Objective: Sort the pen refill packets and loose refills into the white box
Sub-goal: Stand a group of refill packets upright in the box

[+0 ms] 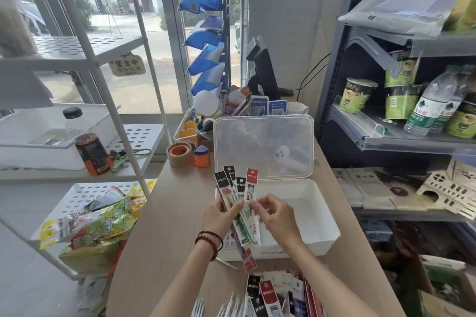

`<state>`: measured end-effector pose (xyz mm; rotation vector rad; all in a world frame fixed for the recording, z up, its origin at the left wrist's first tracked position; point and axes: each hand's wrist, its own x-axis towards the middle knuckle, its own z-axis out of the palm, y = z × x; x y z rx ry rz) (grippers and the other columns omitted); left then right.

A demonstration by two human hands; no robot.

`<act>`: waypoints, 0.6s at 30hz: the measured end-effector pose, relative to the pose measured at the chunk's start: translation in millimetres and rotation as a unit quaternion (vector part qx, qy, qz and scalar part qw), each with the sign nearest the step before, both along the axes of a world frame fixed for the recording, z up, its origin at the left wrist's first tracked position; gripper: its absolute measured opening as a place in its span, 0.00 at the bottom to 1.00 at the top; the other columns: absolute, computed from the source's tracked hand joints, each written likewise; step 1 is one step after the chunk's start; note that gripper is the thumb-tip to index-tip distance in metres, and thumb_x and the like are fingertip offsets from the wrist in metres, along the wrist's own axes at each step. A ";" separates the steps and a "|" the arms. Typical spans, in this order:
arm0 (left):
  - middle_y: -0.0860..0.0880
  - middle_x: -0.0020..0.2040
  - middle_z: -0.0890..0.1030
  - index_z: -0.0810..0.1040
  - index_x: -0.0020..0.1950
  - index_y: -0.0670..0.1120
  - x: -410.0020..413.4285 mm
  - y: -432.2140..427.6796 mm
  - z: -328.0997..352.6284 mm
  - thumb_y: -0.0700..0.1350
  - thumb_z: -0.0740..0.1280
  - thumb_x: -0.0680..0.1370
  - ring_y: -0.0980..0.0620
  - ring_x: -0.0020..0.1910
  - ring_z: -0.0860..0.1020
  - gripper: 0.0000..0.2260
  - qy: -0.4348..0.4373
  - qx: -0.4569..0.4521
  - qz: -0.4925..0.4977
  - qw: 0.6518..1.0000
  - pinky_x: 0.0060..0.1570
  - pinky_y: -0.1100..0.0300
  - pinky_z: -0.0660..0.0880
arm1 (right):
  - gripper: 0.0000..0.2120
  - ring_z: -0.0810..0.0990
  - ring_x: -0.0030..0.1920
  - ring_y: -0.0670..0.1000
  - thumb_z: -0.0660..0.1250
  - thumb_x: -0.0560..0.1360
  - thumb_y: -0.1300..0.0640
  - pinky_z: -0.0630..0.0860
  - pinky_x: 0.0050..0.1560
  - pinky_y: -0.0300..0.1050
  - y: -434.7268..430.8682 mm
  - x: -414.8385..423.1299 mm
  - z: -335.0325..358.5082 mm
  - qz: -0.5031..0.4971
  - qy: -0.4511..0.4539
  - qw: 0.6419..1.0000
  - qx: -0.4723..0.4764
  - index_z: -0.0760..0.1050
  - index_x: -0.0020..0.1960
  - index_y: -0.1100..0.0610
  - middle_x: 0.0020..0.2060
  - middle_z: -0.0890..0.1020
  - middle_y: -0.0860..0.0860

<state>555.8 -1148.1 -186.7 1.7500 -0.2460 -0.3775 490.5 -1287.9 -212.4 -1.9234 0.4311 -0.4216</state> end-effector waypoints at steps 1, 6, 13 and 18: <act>0.50 0.41 0.83 0.78 0.44 0.49 -0.3 0.1 -1.1 0.47 0.70 0.74 0.57 0.37 0.82 0.03 -0.002 0.000 0.000 1.000 0.32 0.67 0.76 | 0.10 0.81 0.34 0.43 0.70 0.73 0.43 0.79 0.35 0.42 0.1 -0.1 0.4 -0.015 -0.002 1.000 0.004 0.79 0.42 0.49 0.34 0.84 0.45; 0.52 0.41 0.83 0.78 0.45 0.48 0.5 2.0 -5.0 0.47 0.70 0.74 0.58 0.38 0.81 0.04 -0.005 0.003 -0.003 1.000 0.31 0.70 0.75 | 0.10 0.80 0.31 0.42 0.67 0.76 0.46 0.76 0.30 0.38 1.0 0.1 4.0 -0.081 -0.022 0.995 0.057 0.76 0.44 0.52 0.35 0.83 0.48; 0.55 0.40 0.82 0.77 0.47 0.50 1.6 3.4 -4.7 0.46 0.70 0.74 0.61 0.37 0.80 0.04 -0.004 -0.003 -0.015 1.000 0.29 0.74 0.73 | 0.08 0.81 0.34 0.46 0.67 0.77 0.48 0.79 0.29 0.38 -4.7 3.7 -0.2 -0.066 0.054 0.995 0.055 0.75 0.46 0.52 0.40 0.83 0.50; 0.55 0.39 0.82 0.76 0.45 0.50 3.3 3.7 -4.3 0.46 0.70 0.75 0.64 0.35 0.79 0.03 -0.003 -0.016 -0.009 1.000 0.29 0.74 0.73 | 0.04 0.82 0.38 0.47 0.69 0.77 0.53 0.81 0.37 0.41 -6.8 10.4 -12.7 -0.041 0.161 0.986 -0.026 0.75 0.47 0.51 0.43 0.82 0.48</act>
